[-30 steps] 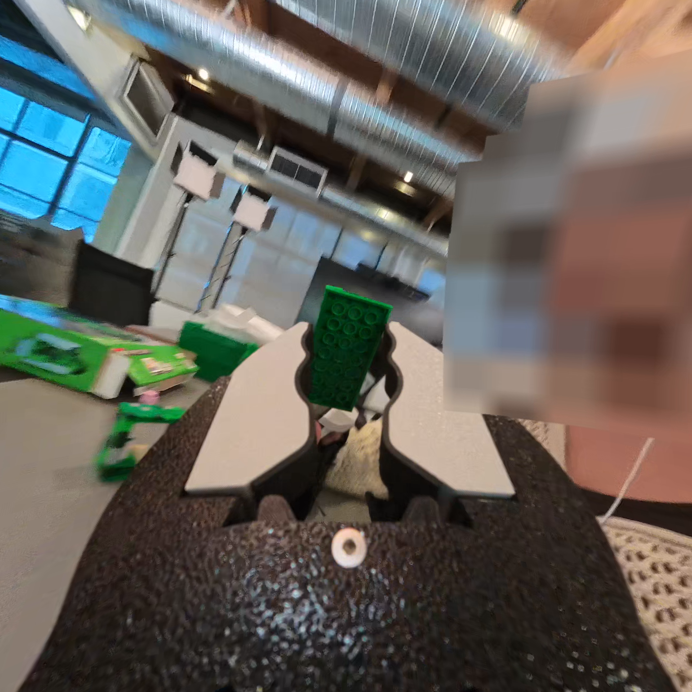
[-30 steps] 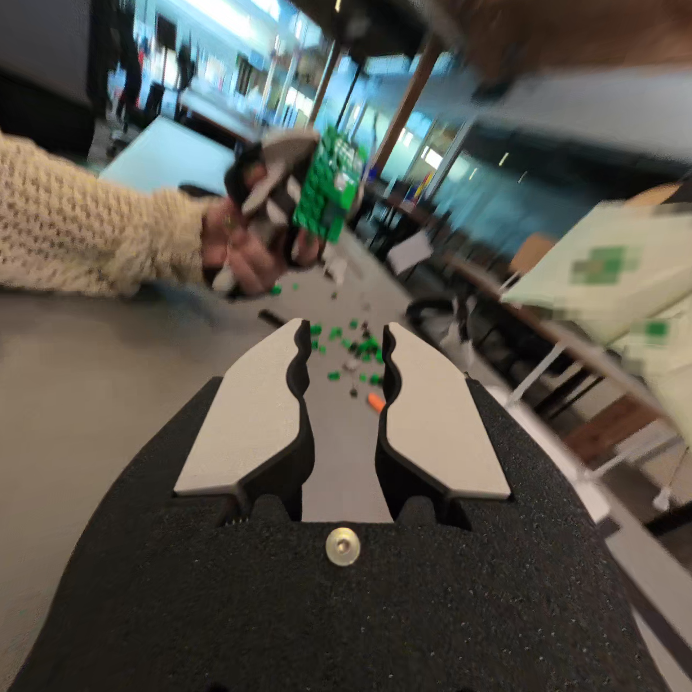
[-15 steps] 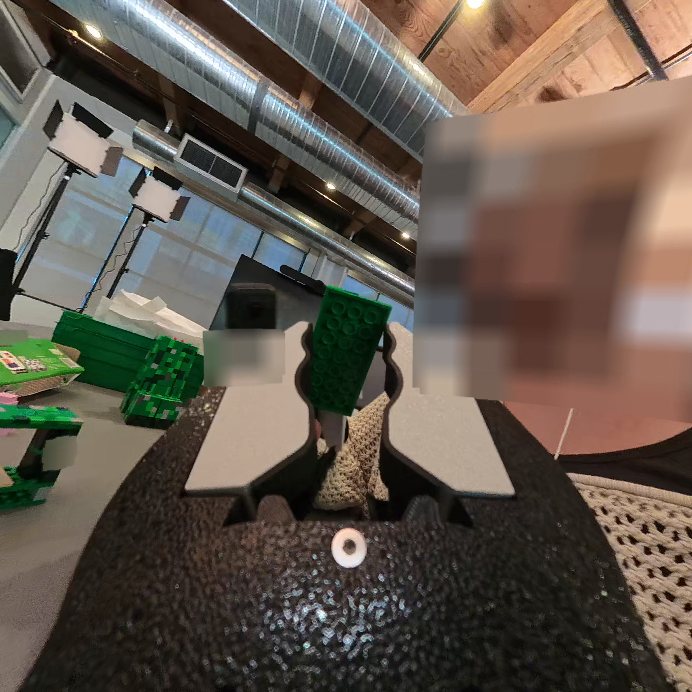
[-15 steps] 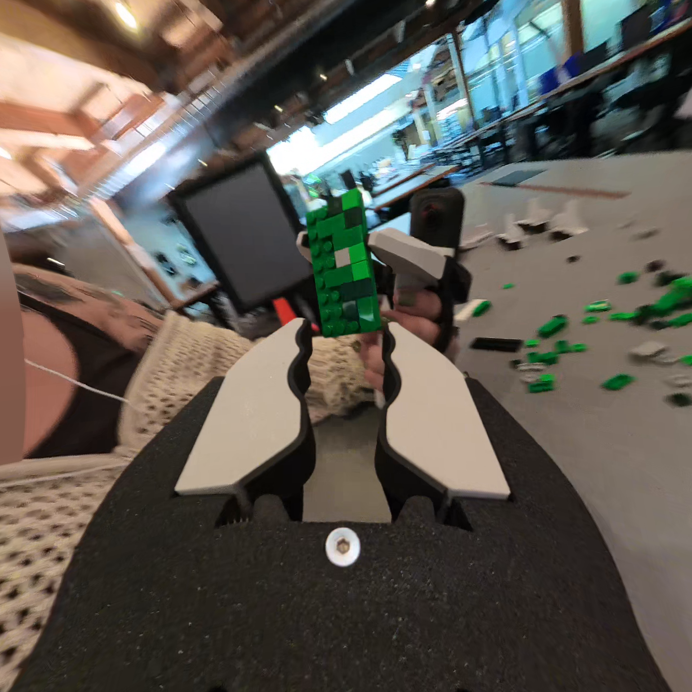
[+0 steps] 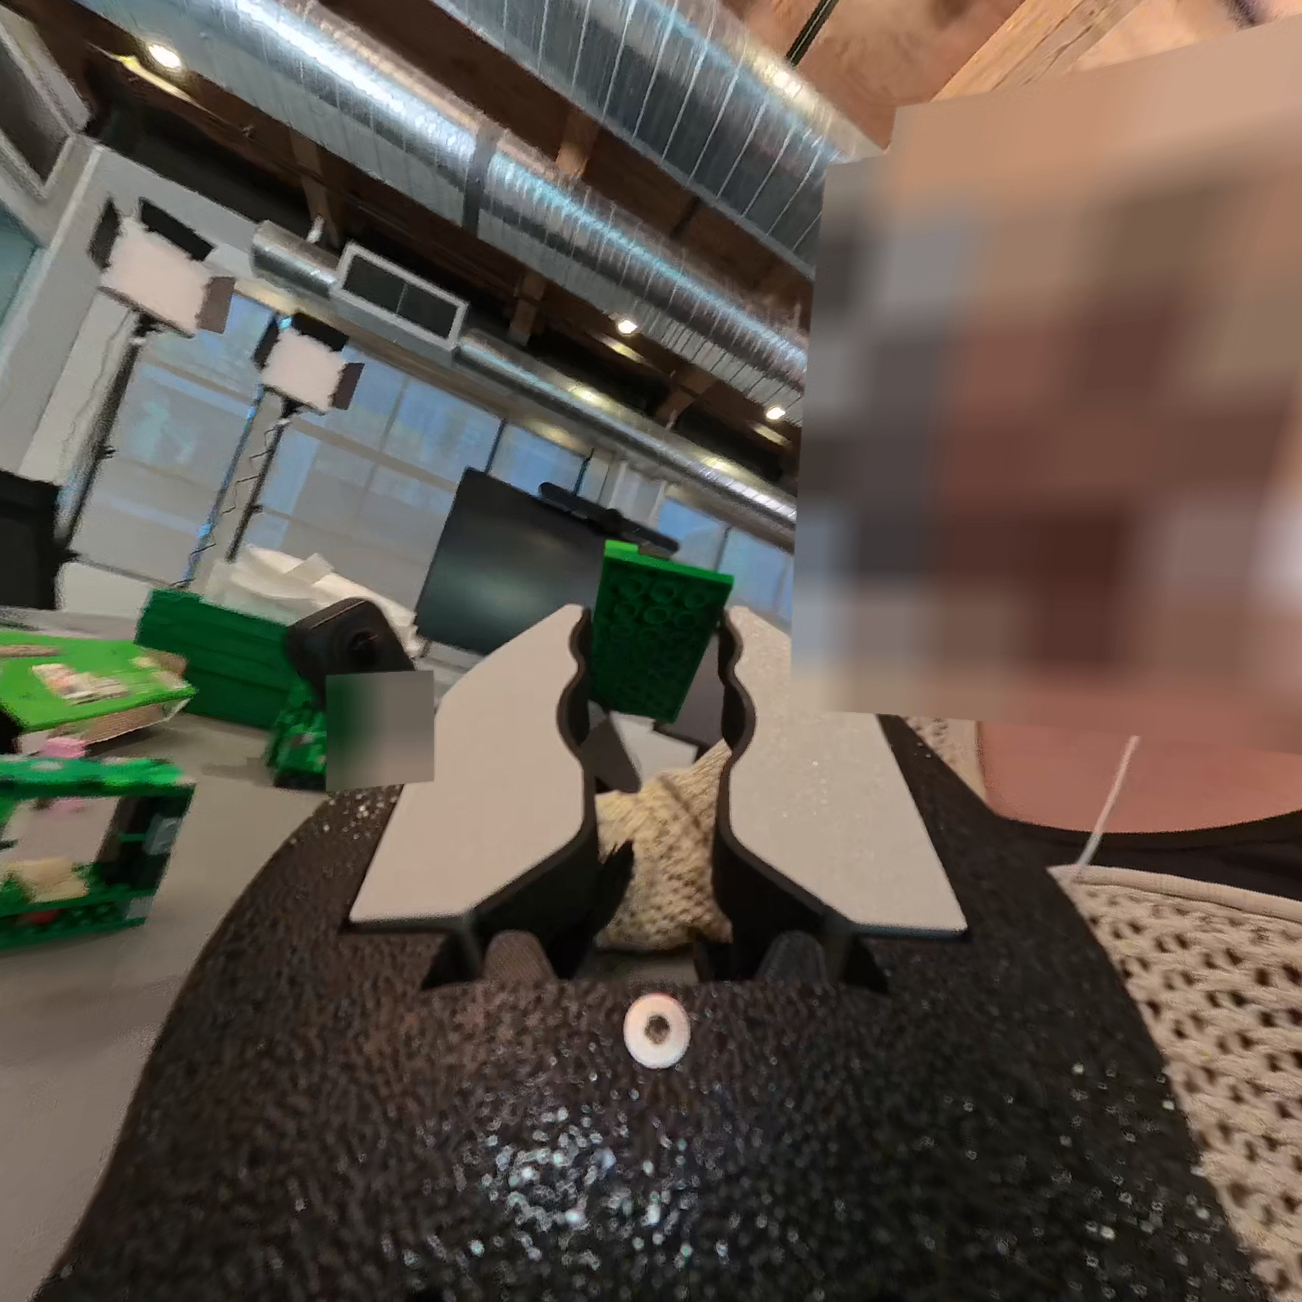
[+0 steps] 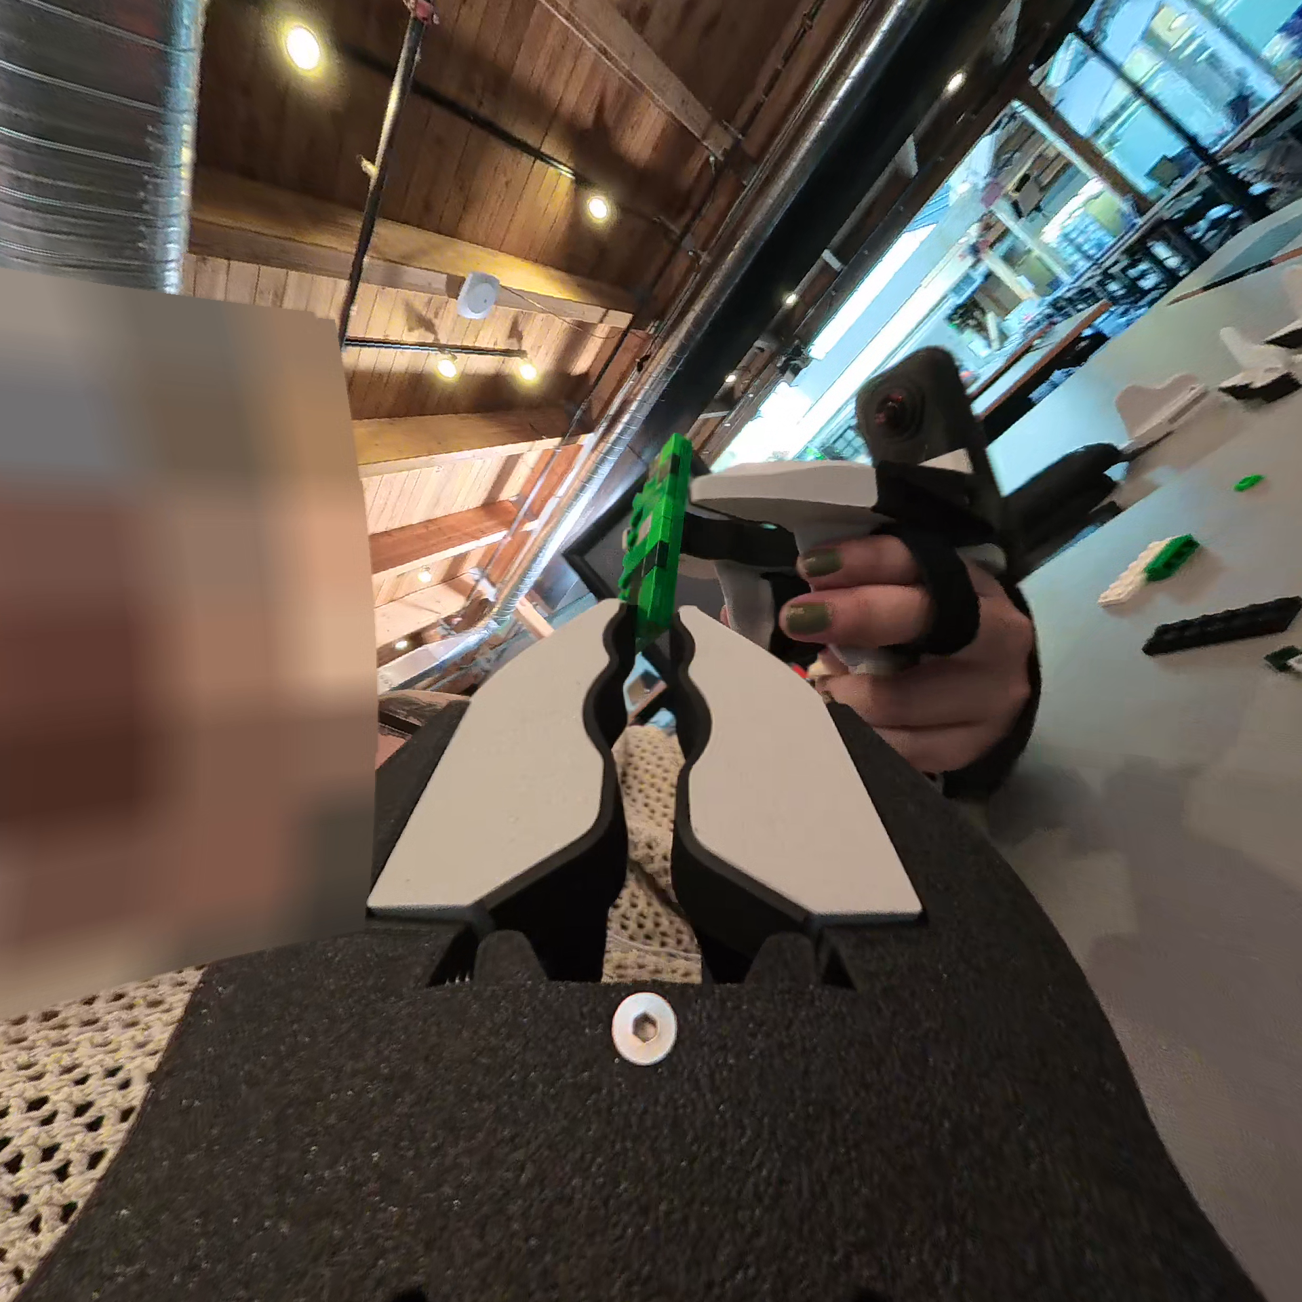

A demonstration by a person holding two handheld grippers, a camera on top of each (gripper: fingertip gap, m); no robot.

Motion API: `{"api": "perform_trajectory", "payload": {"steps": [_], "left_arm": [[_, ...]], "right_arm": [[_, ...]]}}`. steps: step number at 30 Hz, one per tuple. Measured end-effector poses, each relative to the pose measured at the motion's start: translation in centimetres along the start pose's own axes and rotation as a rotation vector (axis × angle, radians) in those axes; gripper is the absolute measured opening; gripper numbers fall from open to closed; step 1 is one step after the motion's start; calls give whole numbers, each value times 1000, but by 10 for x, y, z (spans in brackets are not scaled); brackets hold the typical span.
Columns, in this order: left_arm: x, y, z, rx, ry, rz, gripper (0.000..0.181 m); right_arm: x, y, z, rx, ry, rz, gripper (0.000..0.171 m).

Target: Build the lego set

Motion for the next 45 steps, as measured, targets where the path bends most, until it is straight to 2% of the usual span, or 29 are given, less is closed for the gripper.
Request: {"api": "perform_trajectory", "payload": {"steps": [1,3,5,7,11,14,17,20,23,28,30,33,40,45], "left_arm": [[3,3,-4,-27,-48,-45,37],[7,13,-12,-121,-159,-182,53],[8,25,-19,-213,-247,-314,77],[8,40,-25,-333,-311,-472,85],[13,66,-37,-690,-416,-771,77],[18,78,-41,-783,-424,-879,46],[21,84,-40,-735,-406,-900,41],[32,86,-47,-656,-453,-940,40],[52,83,-61,-555,-583,-993,40],[69,93,-69,-380,-664,-1036,40],[72,100,-69,-343,-671,-1074,40],[73,111,-69,-310,-662,-1113,40],[68,120,-64,-225,-647,-1118,40],[68,124,-63,-233,-639,-1146,40]], "right_arm": [[3,-2,1,19,24,1,8],[10,-5,4,50,83,-16,8],[17,-2,7,89,143,-68,8],[23,1,14,118,228,-129,8],[35,14,28,135,349,-285,8],[39,20,31,123,363,-329,7],[40,21,36,133,371,-339,7],[49,20,47,326,469,-382,13],[75,14,57,606,645,-509,19],[113,36,72,861,863,-828,19],[119,48,79,853,889,-897,19],[122,64,80,736,864,-883,19],[127,68,83,777,940,-831,12],[122,71,84,767,953,-837,14]]}}
Point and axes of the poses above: each gripper's, where its closed fingertips meet, x back along the fingers, y out of its underside, z = x × y across the jaws, the point moved 1 cm from there along x, back along the fingers, and after that the axes turned 5 degrees about y, right-handed, at the moved point
